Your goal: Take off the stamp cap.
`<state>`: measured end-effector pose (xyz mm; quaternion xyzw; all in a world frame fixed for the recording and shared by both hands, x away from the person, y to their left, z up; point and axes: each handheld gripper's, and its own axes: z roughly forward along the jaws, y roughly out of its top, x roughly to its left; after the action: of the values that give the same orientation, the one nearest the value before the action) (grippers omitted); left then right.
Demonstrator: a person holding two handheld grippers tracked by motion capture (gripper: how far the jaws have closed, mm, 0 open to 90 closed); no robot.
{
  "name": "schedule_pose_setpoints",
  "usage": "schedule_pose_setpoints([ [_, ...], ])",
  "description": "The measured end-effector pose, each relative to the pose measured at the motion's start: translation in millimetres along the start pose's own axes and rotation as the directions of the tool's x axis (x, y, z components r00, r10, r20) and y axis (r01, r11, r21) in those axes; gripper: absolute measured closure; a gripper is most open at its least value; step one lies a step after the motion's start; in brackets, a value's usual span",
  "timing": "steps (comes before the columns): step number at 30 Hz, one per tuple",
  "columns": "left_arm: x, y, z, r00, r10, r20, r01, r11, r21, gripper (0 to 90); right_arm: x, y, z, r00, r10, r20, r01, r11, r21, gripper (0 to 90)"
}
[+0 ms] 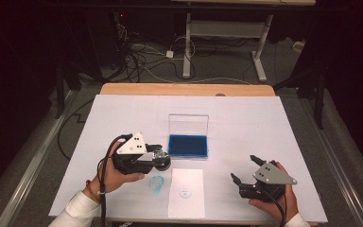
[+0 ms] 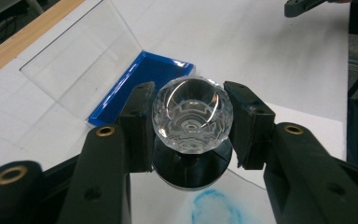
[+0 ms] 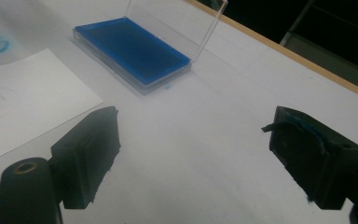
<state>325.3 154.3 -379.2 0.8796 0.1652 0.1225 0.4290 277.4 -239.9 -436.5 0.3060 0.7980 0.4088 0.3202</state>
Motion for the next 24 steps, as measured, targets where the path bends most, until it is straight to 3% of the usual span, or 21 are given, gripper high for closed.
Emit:
schedule_pose_setpoints([
  [10,-7.1,6.4,8.0,0.9999,0.006,0.009,-0.006,0.9999,-0.011,54.4,13.1,13.4,7.7,0.9923,-0.028,-0.12,0.026,0.999,-0.019,19.5],
  [17,-10.3,17.9,18.3,0.999,0.0,0.044,0.002,0.9991,-0.043,54.4,43.5,31.9,31.6,0.981,-0.083,-0.175,0.08,0.997,-0.021,20.4],
  [24,-16.7,29.3,30.7,0.9978,0.022,0.063,-0.02,0.9987,-0.047,54.4,66.2,46.0,59.8,0.9654,-0.084,-0.247,0.078,0.996,-0.031,21.0],
])
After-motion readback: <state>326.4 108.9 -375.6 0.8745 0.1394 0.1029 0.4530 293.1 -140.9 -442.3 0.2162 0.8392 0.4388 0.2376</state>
